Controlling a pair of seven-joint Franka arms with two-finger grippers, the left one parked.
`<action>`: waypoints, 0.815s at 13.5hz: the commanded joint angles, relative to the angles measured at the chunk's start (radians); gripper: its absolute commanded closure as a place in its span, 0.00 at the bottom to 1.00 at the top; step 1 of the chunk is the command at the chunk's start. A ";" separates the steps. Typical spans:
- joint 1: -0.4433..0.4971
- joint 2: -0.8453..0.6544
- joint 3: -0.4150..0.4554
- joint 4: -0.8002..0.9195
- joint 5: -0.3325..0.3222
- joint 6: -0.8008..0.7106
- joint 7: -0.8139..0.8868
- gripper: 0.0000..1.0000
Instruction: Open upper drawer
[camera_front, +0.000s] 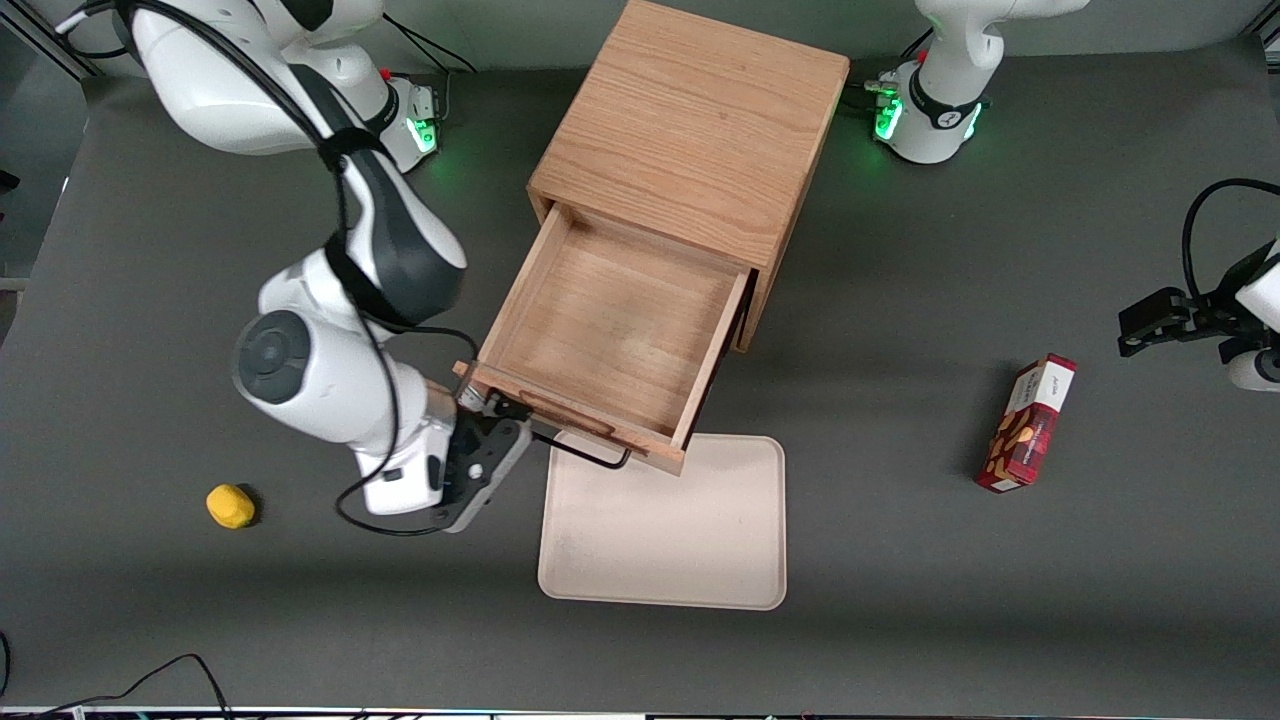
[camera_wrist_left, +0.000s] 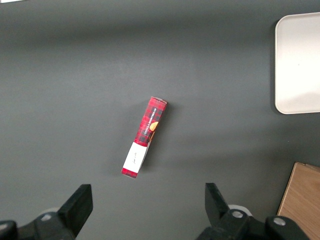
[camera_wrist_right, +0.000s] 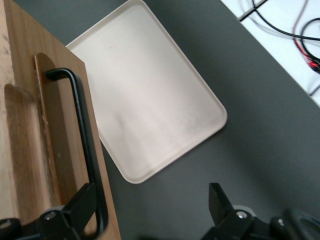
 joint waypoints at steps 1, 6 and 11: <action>-0.072 -0.115 -0.005 0.006 0.029 -0.088 -0.029 0.00; -0.204 -0.391 -0.046 -0.231 -0.020 -0.151 0.069 0.00; -0.254 -0.601 -0.074 -0.378 -0.109 -0.390 0.503 0.00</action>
